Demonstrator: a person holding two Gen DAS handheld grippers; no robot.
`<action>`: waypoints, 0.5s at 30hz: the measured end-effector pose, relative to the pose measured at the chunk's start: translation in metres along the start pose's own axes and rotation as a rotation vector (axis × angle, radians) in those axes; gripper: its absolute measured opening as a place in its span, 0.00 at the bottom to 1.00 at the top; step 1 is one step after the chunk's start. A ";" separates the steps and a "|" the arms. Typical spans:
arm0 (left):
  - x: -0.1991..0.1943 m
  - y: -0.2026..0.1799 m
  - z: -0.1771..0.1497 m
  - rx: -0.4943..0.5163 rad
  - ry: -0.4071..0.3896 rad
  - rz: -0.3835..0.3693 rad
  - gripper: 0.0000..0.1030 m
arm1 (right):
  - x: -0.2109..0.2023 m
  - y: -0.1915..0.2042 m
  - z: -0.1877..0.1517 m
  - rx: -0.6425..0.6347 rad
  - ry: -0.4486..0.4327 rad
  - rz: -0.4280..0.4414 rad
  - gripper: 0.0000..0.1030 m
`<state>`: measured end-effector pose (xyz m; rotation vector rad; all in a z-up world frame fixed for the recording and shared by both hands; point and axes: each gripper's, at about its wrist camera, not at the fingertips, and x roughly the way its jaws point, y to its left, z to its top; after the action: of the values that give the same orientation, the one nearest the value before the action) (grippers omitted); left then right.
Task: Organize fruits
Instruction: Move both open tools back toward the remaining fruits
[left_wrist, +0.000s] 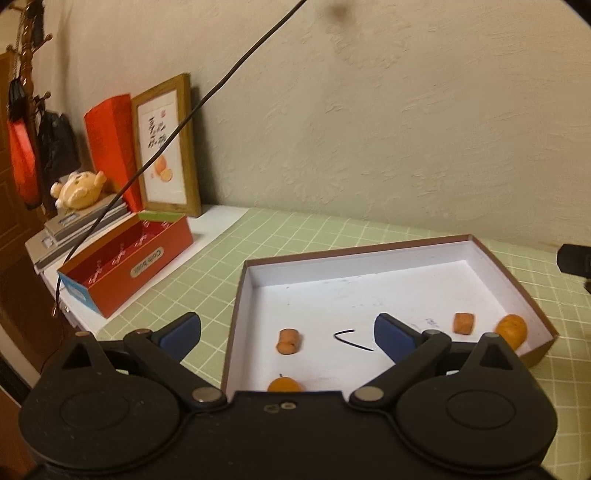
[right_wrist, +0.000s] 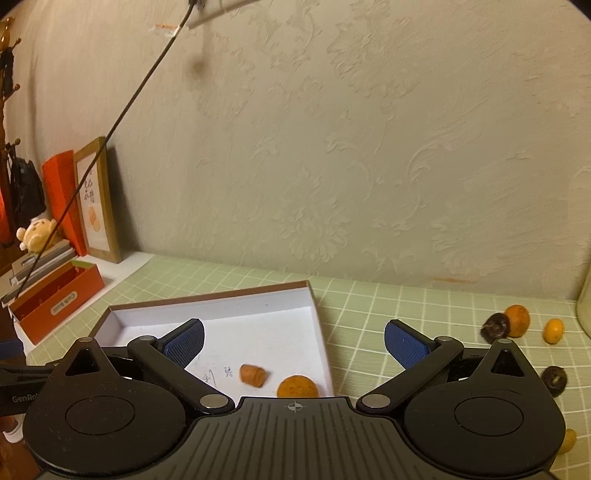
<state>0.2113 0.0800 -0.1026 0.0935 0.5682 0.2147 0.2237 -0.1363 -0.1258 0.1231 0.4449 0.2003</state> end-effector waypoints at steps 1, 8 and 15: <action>-0.003 -0.003 0.000 0.010 -0.007 -0.007 0.91 | -0.004 -0.002 0.000 0.005 -0.005 -0.005 1.00; -0.025 -0.031 -0.002 0.072 -0.044 -0.082 0.90 | -0.034 -0.024 -0.002 0.037 -0.033 -0.052 1.00; -0.041 -0.071 -0.007 0.142 -0.069 -0.188 0.86 | -0.067 -0.060 -0.012 0.083 -0.045 -0.125 1.00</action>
<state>0.1863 0.0015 -0.0974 0.1837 0.5194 -0.0121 0.1691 -0.2083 -0.1182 0.1801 0.4149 0.0557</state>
